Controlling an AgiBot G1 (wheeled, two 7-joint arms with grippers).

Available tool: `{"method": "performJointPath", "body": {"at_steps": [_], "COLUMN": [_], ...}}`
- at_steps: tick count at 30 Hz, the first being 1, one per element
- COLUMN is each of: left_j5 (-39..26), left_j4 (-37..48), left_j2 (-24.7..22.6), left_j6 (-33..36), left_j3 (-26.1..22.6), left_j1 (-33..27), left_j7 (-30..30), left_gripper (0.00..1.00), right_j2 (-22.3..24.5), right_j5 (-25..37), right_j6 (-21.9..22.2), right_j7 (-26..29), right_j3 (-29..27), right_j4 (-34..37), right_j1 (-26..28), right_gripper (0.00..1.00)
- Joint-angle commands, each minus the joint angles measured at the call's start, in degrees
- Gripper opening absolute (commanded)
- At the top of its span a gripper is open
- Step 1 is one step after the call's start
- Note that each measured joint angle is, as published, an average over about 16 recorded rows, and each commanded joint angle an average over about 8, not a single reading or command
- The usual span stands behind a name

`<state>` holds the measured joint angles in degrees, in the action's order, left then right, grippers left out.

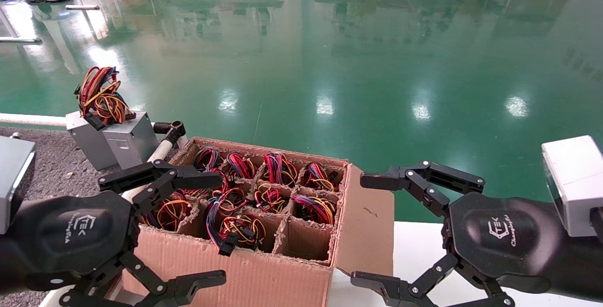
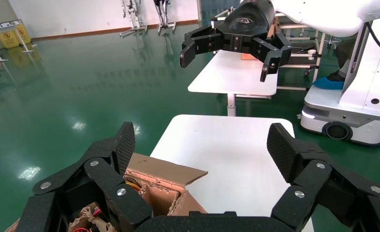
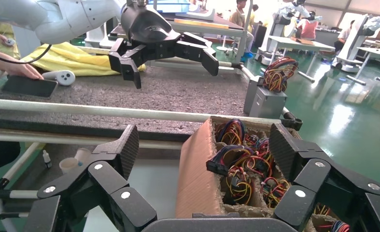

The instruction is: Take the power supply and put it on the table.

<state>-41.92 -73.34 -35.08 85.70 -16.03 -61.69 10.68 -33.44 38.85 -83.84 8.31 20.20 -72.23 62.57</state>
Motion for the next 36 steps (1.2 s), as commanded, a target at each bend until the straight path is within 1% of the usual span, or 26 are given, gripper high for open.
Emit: {"method": "performJointPath", "body": {"at_steps": [1, 36], "left_j5": [0.0, 0.0], "left_j4": [0.0, 0.0], "left_j2": [0.0, 0.0], "left_j6": [0.0, 0.0], "left_j3": [0.0, 0.0], "left_j1": [0.0, 0.0], "left_j7": [0.0, 0.0], "left_gripper": [1.0, 1.0], "right_j2": [0.0, 0.0], "right_j5": [0.0, 0.0], "right_j6": [0.0, 0.0], "right_j7": [0.0, 0.0], "right_j3": [0.0, 0.0], "right_j4": [0.0, 0.0], "right_j1": [0.0, 0.0], "right_gripper": [0.0, 0.0]}}
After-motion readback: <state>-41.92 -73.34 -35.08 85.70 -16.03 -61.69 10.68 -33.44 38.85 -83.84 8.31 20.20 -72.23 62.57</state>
